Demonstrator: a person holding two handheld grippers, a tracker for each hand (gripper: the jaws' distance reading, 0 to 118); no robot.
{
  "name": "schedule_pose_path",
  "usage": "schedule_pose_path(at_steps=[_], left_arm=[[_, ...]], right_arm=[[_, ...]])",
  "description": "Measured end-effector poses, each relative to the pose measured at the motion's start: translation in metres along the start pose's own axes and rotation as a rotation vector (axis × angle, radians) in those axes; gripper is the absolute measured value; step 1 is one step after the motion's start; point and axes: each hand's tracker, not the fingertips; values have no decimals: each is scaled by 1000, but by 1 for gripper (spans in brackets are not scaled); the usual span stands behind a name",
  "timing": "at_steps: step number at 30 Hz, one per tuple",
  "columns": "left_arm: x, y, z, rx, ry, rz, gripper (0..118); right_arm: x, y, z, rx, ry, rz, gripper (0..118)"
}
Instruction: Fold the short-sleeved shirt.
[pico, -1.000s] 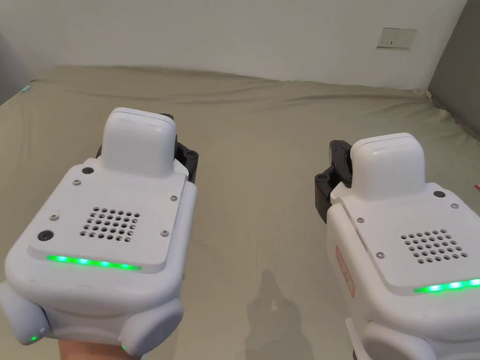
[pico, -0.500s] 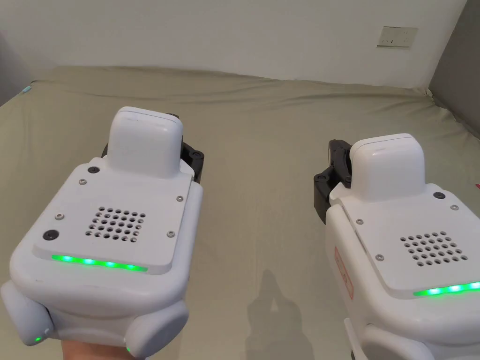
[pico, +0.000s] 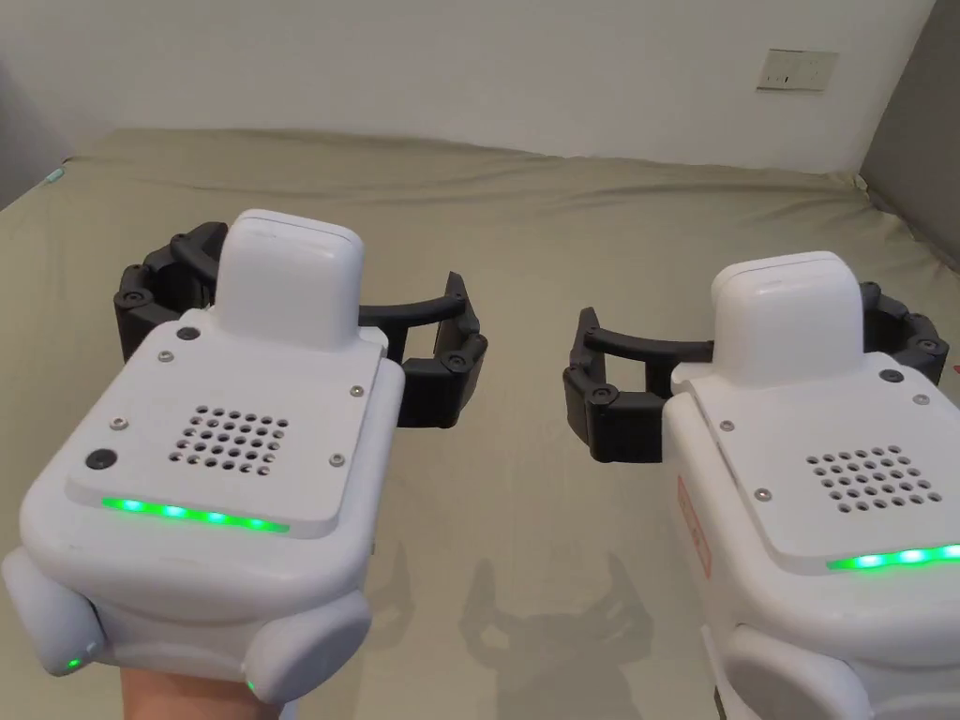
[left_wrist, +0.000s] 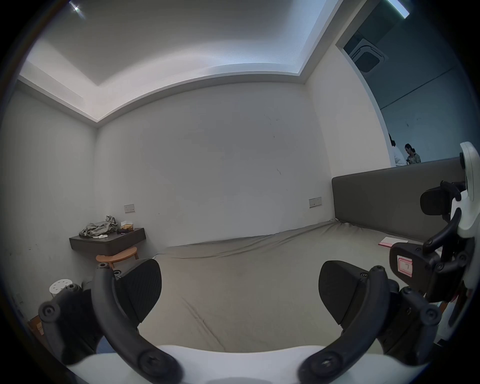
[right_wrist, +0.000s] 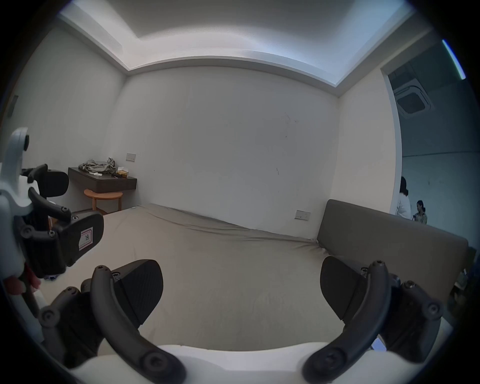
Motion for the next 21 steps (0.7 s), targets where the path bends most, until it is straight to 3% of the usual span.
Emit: schedule_pose_path(at_steps=[3, 5, 7, 10, 12, 17, 21], left_arm=[[-1, 1, -1, -5, -2, 16, 117], [-2, 2, 0, -7, 9, 23, 117], [-3, 3, 0, -5, 17, 25, 117], [-4, 5, 1, -3, 24, 24, 117], [-4, 6, 2, -2, 25, 23, 117], [-2, 8, 4, 11, 24, 16, 117], [0, 8, 4, 15, 23, 7, 117]], right_arm=[[-1, 4, 0, -9, 24, 11, 118], [1, 6, 0, -12, 96, -26, 118], [-5, 18, 7, -25, 107, -90, 118], [-6, 32, 6, -95, -1, -215, 118], [13, 34, -1, -182, -46, -260, 118], [42, 36, 2, -133, 115, -409, 118], [37, 44, 5, -183, 10, -349, 118]])
